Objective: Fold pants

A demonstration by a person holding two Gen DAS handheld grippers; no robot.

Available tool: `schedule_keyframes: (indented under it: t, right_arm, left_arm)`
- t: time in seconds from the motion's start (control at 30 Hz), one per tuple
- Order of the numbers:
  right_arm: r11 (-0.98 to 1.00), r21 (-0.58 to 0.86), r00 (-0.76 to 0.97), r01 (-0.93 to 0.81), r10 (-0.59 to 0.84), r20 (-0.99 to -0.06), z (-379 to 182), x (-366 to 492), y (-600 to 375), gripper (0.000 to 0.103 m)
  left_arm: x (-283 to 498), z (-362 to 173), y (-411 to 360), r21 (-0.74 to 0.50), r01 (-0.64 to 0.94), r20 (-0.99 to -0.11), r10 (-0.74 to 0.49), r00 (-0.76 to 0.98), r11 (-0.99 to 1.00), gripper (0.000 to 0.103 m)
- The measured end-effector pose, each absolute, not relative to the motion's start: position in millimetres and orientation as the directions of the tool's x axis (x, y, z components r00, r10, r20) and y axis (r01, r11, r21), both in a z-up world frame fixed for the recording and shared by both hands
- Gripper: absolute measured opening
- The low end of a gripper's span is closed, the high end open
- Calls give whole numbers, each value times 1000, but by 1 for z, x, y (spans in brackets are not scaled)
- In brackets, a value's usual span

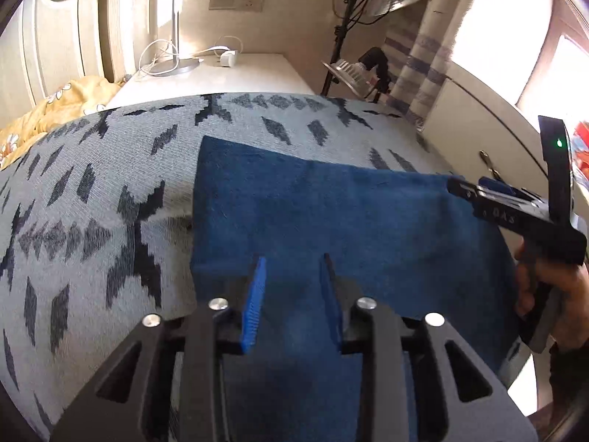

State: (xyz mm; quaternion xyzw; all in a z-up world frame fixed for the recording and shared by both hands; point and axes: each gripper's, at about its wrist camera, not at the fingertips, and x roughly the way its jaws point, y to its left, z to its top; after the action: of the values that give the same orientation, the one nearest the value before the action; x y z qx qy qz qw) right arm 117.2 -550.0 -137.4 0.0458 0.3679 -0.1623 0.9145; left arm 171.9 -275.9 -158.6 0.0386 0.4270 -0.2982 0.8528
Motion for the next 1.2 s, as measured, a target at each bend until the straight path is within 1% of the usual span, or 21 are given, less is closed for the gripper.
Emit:
schedule_keyframes:
  t: [0.03, 0.13, 0.2, 0.27, 0.37, 0.4, 0.43, 0.47, 0.57, 0.6, 0.67, 0.7, 0.77, 0.83, 0.87, 0.93, 0.97, 1.03, 1.13, 1.17, 1.2]
  right_arm:
    - [944, -17, 703, 329, -257, -664, -132, 101, -544, 79]
    - [943, -94, 678, 321, -298, -672, -142, 76, -525, 81]
    - [940, -111, 624, 322, -298, -722, -162, 73, -524, 83]
    - [940, -66, 614, 334, -270, -741, -175, 68, -529, 83]
    - [925, -22, 629, 379, -275, -727, -162, 44, -526, 85]
    - [923, -31, 640, 384, -290, -711, -158, 33, -520, 86]
    - [921, -35, 647, 388, -299, -701, -155, 23, -514, 86]
    - [921, -33, 653, 388, -300, -695, -155, 14, -507, 86]
    - [910, -96, 597, 404, -342, -726, -170, 3, -494, 86]
    - [906, -117, 586, 408, -358, -727, -177, 1, -492, 86]
    - [901, -125, 593, 414, -372, -715, -180, -4, -488, 86]
    - [900, -127, 589, 418, -375, -716, -180, -5, -487, 86]
    - [899, -123, 587, 420, -372, -719, -181, -5, -488, 86]
    - [901, -114, 588, 418, -364, -722, -181, -5, -489, 86]
    - [902, -110, 589, 417, -361, -723, -182, -6, -490, 86]
    - [904, -110, 591, 413, -358, -723, -182, -5, -490, 86]
    - [905, -110, 592, 411, -357, -723, -183, -5, -490, 86]
    - [906, -99, 593, 412, -349, -726, -183, -5, -492, 87]
    - [907, -83, 595, 413, -338, -729, -183, -5, -494, 87]
    - [907, -81, 596, 414, -337, -729, -183, -6, -494, 87]
    - [906, -79, 596, 415, -337, -729, -183, -6, -495, 87]
  left_arm:
    - [156, -160, -274, -184, 552, -752, -479, 454, 813, 50]
    - [126, -180, -277, -156, 542, -792, -432, 431, 826, 54]
    - [118, -188, -280, -133, 537, -791, -416, 449, 833, 59]
    - [118, -189, -285, -111, 537, -801, -395, 450, 837, 69]
    - [110, -177, -287, -34, 524, -803, -336, 493, 851, 74]
    - [103, -172, -286, -11, 519, -788, -327, 522, 855, 79]
    - [94, -168, -284, -8, 523, -778, -334, 532, 853, 94]
    - [86, -166, -281, -21, 535, -768, -356, 532, 844, 101]
    - [69, -173, -285, -14, 592, -778, -381, 500, 806, 101]
    - [66, -176, -288, 15, 597, -777, -366, 511, 802, 100]
    - [60, -175, -288, 84, 561, -748, -320, 581, 823, 91]
    - [57, -172, -288, 88, 569, -737, -331, 589, 818, 88]
    - [51, -167, -289, 99, 577, -724, -339, 600, 810, 76]
    - [45, -159, -289, 112, 575, -701, -346, 624, 810, 73]
    - [44, -155, -290, 120, 574, -689, -348, 636, 810, 64]
    - [49, -145, -296, 86, 600, -695, -384, 608, 795, 56]
    - [58, -139, -303, 37, 635, -704, -431, 565, 772, 45]
    - [79, -118, -322, -13, 679, -691, -498, 525, 734, 34]
    - [111, -99, -377, -12, 776, -688, -569, 452, 631, 32]
    - [123, -102, -400, 8, 800, -710, -560, 427, 600, 28]
    - [134, -110, -423, -11, 825, -741, -559, 373, 565, 27]
